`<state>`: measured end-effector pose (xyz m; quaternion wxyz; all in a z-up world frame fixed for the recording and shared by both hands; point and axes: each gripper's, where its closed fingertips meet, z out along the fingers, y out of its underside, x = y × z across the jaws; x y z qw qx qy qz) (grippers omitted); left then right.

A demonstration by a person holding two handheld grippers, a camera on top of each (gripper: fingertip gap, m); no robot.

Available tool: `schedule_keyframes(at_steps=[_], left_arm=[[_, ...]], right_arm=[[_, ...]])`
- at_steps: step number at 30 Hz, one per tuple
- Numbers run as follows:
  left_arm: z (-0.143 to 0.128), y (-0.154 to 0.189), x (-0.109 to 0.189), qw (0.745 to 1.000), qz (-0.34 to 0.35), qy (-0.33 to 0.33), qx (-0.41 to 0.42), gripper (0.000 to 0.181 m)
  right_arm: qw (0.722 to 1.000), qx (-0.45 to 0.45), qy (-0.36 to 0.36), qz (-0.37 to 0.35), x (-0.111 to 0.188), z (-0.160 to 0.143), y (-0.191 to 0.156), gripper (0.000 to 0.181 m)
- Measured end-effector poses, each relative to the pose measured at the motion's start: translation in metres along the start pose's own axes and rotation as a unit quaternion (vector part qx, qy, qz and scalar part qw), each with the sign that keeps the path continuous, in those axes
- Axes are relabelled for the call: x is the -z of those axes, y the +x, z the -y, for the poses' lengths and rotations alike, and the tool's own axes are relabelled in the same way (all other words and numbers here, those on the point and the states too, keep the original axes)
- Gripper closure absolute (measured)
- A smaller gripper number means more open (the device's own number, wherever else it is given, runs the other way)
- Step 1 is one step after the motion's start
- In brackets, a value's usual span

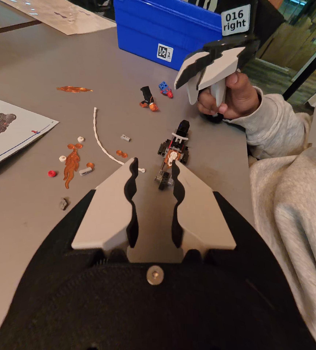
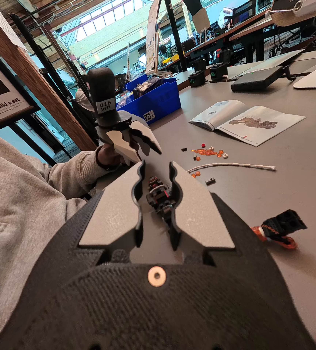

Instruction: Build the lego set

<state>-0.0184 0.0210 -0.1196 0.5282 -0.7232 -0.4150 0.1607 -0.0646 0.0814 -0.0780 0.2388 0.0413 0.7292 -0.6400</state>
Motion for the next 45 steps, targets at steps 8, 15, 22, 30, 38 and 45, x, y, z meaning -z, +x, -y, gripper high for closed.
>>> schedule_keyframes(at_steps=[8,15,22,30,38,45], left_arm=[[-0.0002,0.0014,0.0009,1.0,-0.015,0.002,0.018,0.147],[-0.0014,0.0016,-0.0002,1.0,-0.013,-0.003,0.015,0.145],[-0.0032,0.0027,-0.0019,1.0,-0.014,-0.01,0.009,0.145],[-0.0059,0.0052,-0.0043,1.0,-0.014,-0.022,-0.002,0.144],[-0.0064,0.0052,-0.0048,1.0,-0.015,-0.025,-0.002,0.144],[-0.0075,0.0051,-0.0057,0.999,-0.015,-0.029,-0.002,0.144]], right_arm=[[1.0,0.0,0.0,0.0,0.0001,0.0001,0.0002,0.158],[1.0,0.001,0.0,0.0,0.0002,0.0001,0.0001,0.158],[1.0,0.012,-0.001,-0.006,-0.0001,-0.0001,-0.0004,0.159],[1.0,0.012,-0.004,-0.004,-0.0005,-0.0008,-0.0012,0.159],[1.0,0.013,-0.006,-0.004,-0.001,-0.0016,-0.0012,0.159],[1.0,0.014,-0.008,-0.005,-0.0012,-0.002,-0.0014,0.159]])
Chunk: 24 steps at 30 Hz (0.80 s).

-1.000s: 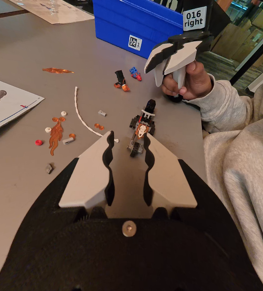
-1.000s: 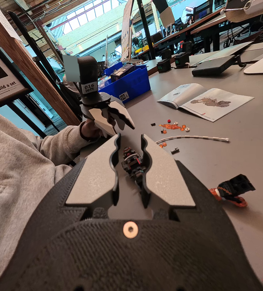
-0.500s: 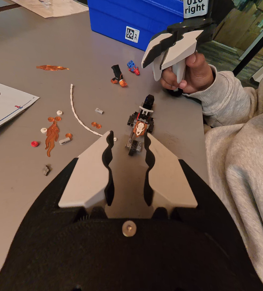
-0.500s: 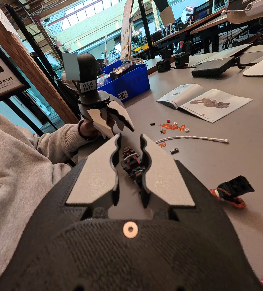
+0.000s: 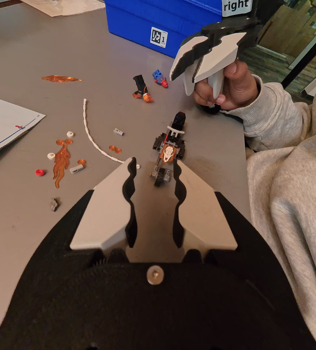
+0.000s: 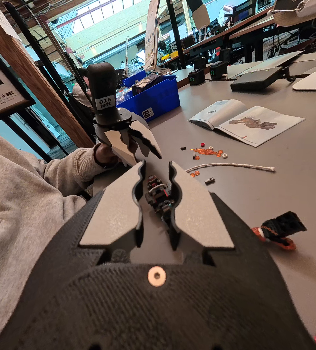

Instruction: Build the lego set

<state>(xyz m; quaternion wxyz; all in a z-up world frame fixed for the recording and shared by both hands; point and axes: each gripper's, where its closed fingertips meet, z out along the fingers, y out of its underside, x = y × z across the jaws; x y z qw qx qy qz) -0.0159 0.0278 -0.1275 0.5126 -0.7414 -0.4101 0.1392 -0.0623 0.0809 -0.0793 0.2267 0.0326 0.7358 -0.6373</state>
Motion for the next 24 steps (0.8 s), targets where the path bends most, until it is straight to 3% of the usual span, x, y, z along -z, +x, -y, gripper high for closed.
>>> schedule_keyframes(at_steps=[24], left_arm=[[-0.0018,-0.0004,-0.0018,1.0,0.002,-0.007,0.0,0.143]], right_arm=[[1.0,0.001,-0.004,-0.001,-0.0008,-0.0011,0.0001,0.159]])
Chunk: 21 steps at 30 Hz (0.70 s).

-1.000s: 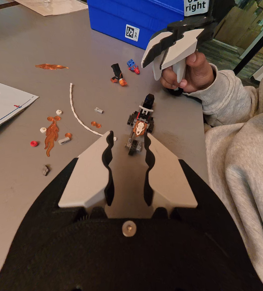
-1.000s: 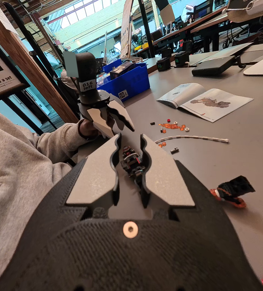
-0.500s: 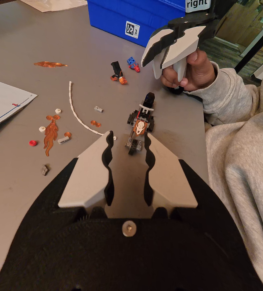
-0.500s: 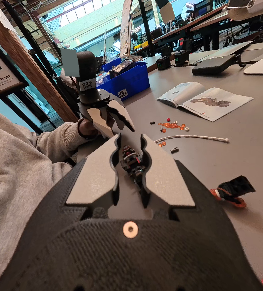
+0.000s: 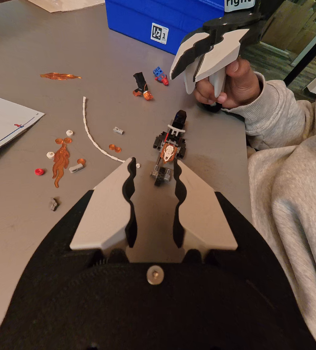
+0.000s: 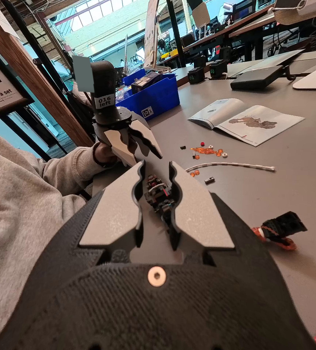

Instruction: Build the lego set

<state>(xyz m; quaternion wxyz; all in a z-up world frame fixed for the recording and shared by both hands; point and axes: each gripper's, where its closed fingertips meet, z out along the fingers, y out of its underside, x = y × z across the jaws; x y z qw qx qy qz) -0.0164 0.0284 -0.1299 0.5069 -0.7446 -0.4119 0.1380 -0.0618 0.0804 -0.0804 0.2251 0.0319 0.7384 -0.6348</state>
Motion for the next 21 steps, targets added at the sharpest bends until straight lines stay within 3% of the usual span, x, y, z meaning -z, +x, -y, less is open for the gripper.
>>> schedule_keyframes(at_steps=[16,19,21], left_arm=[[0.0,-0.001,0.0,1.0,0.004,-0.002,0.001,0.142],[0.004,-0.013,0.003,0.999,0.043,0.014,0.013,0.131],[0.012,-0.028,0.01,0.995,0.086,0.039,0.009,0.112]], right_arm=[[1.0,0.001,-0.001,-0.001,0.0,0.0,0.0,0.159],[1.0,-0.001,0.0,-0.001,0.0,0.0,0.001,0.159],[1.0,-0.006,0.001,-0.002,0.0,0.001,0.002,0.159]])
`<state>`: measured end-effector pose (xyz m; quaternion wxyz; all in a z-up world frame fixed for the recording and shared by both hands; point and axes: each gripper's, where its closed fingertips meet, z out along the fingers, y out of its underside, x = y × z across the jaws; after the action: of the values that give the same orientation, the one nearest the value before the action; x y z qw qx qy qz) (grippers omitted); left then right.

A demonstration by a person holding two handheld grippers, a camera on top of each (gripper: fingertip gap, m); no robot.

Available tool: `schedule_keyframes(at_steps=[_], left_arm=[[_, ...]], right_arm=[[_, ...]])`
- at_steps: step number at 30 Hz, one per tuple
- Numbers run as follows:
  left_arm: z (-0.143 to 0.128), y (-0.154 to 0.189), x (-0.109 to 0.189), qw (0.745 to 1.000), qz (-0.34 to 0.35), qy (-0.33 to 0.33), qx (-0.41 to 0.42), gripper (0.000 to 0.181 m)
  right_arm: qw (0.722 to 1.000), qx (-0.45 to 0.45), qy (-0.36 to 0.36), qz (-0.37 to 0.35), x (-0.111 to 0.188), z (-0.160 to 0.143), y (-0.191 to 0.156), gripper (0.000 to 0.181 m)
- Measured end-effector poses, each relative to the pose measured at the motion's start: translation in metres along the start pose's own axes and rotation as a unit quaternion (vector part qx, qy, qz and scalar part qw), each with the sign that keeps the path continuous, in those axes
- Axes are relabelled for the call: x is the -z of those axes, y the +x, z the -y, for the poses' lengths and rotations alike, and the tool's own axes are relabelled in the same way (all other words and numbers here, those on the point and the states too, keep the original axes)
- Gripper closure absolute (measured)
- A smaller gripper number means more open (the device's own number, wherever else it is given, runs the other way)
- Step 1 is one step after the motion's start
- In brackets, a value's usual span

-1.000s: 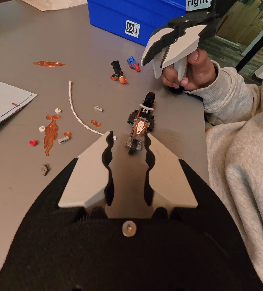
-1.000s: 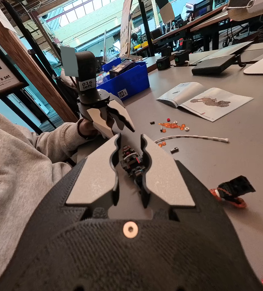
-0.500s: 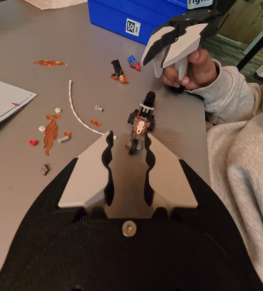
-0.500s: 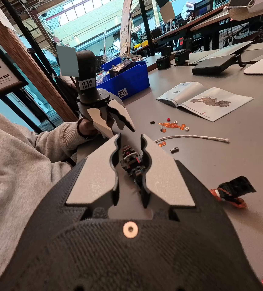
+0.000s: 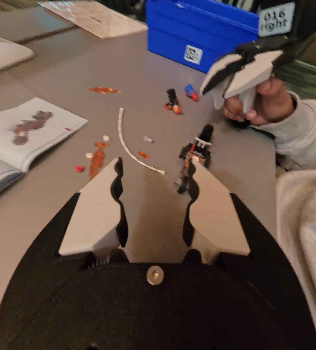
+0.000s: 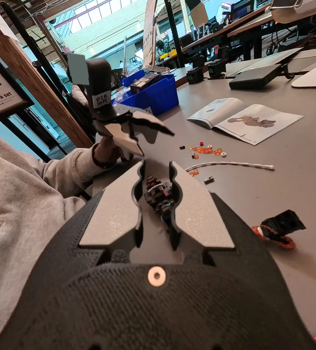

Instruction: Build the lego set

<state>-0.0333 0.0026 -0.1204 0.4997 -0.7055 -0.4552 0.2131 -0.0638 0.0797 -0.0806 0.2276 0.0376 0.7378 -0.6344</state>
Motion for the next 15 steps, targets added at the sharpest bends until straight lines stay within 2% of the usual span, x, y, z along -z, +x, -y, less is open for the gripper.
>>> schedule_keyframes(at_steps=[1,2,5,7,9,12,15], left_arm=[[0.01,-0.009,0.003,1.0,0.023,0.018,0.001,0.1],[0.021,-0.017,0.006,0.998,0.041,0.036,0.004,0.095],[0.054,-0.057,0.01,0.991,0.11,0.072,0.012,0.095],[0.058,-0.091,-0.004,0.989,0.144,0.023,0.027,0.093],[0.049,-0.122,-0.026,0.985,0.16,-0.051,0.05,0.092],[0.04,-0.154,-0.056,0.976,0.188,-0.097,0.056,0.101],[0.02,-0.169,-0.074,0.963,0.219,-0.15,0.054,0.102]], right_arm=[[1.0,-0.002,0.0,0.0,0.0,0.0,0.0,0.158],[1.0,-0.002,0.002,0.0,0.0,0.0,0.001,0.158],[1.0,0.008,0.005,-0.003,0.001,0.002,0.0,0.159],[1.0,0.015,0.002,-0.006,0.0,0.001,0.0,0.159],[1.0,0.023,-0.001,-0.005,-0.001,0.0,-0.002,0.159],[0.999,0.033,-0.002,-0.006,0.0,-0.001,-0.005,0.159],[1.0,0.027,0.002,0.0,0.002,-0.001,-0.007,0.158]])
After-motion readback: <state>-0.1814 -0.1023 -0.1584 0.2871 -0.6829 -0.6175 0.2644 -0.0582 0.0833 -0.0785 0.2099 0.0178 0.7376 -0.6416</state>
